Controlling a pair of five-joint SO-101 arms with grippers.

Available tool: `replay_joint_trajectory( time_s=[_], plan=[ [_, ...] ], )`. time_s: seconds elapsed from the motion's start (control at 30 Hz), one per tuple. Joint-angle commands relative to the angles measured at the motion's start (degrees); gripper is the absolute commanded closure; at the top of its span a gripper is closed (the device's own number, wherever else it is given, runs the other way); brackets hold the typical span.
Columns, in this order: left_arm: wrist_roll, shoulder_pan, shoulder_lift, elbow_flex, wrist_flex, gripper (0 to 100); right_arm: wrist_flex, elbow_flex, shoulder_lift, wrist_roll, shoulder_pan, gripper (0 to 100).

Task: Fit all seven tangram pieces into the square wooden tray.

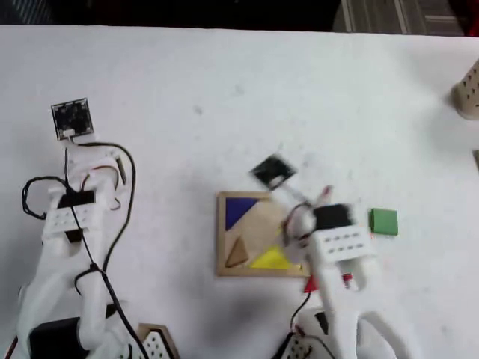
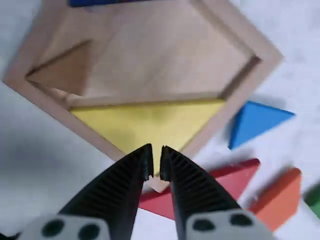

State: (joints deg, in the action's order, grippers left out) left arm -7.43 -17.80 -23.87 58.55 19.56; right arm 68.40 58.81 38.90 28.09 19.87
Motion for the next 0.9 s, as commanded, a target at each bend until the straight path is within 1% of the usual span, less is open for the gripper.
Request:
replay_joint_trajectory(
  time_s=[0.0, 0.27, 0.43, 0.53, 0.87],
  plan=[
    [0.6, 0.7, -0.1, -0.2, -1.4, 98, -7.2, 3.1, 1.9, -4.3, 8.5, 96.4],
    [0.6, 0.7, -0.1, -0.2, -1.4, 98, -19.6, 9.6, 1.8, -4.6, 15.9, 96.4],
    [0.6, 0.7, -0.1, -0.2, -1.4, 98, -20.5, 11.3, 1.7, -4.6, 20.7, 96.4],
    [0.6, 0.7, -0.1, -0.2, -1.4, 98, -23.4, 12.6, 1.7, -4.6, 21.6, 96.4],
    [0.6, 0.7, -0.1, -0.2, -1.4, 98, -27.7, 12.7, 1.7, -4.6, 22.5, 96.4]
  ],
)
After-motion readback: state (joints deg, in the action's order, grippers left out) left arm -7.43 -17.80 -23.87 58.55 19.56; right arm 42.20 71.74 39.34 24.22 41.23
